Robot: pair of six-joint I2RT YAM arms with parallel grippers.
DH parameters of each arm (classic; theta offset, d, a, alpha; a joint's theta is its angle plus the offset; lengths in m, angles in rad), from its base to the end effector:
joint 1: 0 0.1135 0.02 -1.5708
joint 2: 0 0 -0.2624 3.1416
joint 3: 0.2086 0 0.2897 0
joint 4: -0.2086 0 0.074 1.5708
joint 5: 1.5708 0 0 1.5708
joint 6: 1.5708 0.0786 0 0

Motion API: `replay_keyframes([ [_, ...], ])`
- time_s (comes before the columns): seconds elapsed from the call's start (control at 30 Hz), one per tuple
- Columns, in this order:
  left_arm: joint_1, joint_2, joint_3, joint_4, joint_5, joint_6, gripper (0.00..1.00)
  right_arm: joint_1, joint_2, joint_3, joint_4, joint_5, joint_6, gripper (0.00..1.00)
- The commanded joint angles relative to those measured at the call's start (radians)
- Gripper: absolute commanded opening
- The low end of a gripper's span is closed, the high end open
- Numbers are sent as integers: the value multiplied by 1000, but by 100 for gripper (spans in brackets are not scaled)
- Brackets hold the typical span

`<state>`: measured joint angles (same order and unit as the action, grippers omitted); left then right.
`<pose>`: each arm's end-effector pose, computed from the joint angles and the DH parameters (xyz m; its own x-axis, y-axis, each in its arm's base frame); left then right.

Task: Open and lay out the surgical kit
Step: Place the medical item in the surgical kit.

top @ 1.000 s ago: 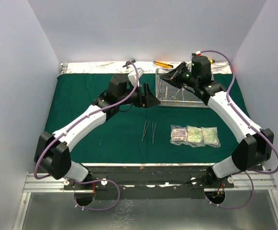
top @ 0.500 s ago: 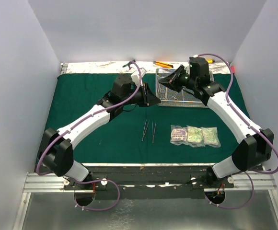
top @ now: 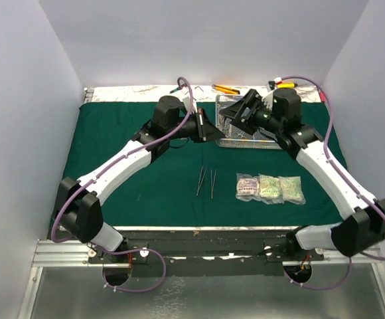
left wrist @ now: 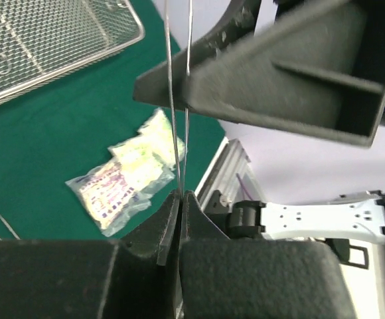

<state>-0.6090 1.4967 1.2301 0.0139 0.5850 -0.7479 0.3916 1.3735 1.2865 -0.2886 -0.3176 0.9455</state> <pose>0.3237 -0.2787 0.3235 -0.7729 -0.1522 -0.6159 0.5317 0.3744 -0.7597 0.3552 0.1732 0.3514 -0.7102 0.5401 -0.4516 -0.0945 0.5626 0.8213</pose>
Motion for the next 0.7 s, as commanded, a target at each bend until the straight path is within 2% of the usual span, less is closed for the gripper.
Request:
replay_keyframes([
  [0.0, 27, 6, 87, 29, 166, -98, 0, 3, -134, -111, 230, -35, -77, 74],
  [0.17, 29, 5, 112, 87, 273, -250, 0, 4, -163, -169, 402, -110, -57, 69],
  [0.3, 29, -9, 40, 402, 337, -511, 0, 3, -133, -162, 489, -170, -47, 60],
  [0.43, 30, -17, 40, 450, 341, -558, 0, 4, -101, -131, 488, -181, -36, 39],
  [0.63, 35, -18, 35, 453, 322, -555, 0, 4, -108, -146, 538, -198, 8, 3],
  [0.67, 40, -19, 27, 443, 315, -543, 8, 4, -105, -139, 522, -199, 5, 1],
])
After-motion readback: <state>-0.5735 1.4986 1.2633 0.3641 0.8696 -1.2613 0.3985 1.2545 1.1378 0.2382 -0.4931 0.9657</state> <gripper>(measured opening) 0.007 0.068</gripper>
